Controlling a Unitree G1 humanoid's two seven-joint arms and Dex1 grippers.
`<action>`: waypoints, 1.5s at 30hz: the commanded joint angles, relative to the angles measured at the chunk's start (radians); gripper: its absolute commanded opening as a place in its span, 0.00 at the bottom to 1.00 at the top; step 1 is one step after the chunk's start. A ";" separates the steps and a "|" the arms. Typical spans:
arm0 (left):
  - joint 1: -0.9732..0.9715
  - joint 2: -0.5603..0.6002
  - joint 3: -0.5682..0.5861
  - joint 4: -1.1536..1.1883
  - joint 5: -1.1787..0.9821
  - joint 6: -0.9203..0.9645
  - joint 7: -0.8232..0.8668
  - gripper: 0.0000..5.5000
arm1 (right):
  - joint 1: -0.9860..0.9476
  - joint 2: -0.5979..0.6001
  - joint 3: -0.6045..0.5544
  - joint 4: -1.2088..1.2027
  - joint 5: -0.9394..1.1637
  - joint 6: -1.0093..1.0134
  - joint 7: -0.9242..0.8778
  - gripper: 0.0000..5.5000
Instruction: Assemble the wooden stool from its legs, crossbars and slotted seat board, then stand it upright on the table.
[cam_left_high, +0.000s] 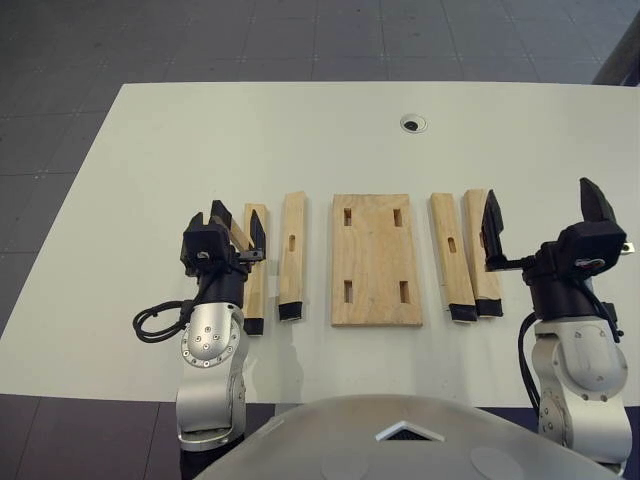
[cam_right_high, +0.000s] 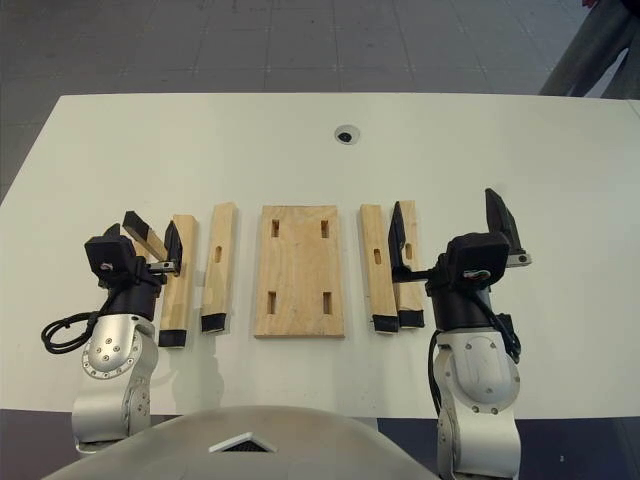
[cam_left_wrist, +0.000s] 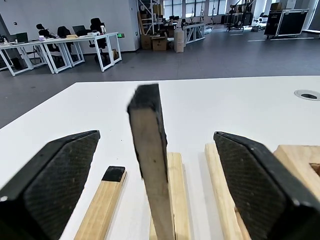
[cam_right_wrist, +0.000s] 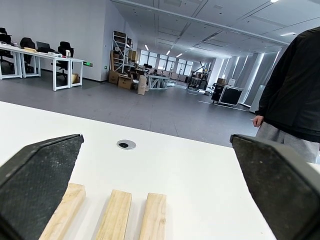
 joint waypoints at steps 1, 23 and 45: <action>-0.057 0.018 0.024 -0.062 -0.014 0.088 -0.014 0.78 | -0.005 0.007 0.004 0.007 -0.010 -0.005 -0.006 1.00; -0.636 0.139 0.205 -0.072 -0.277 0.532 -0.087 0.78 | -0.028 0.018 0.000 0.051 -0.013 -0.038 -0.001 1.00; -0.217 0.066 0.027 0.061 -0.250 0.369 -0.074 0.78 | -0.003 0.016 -0.025 0.023 0.000 -0.028 0.018 1.00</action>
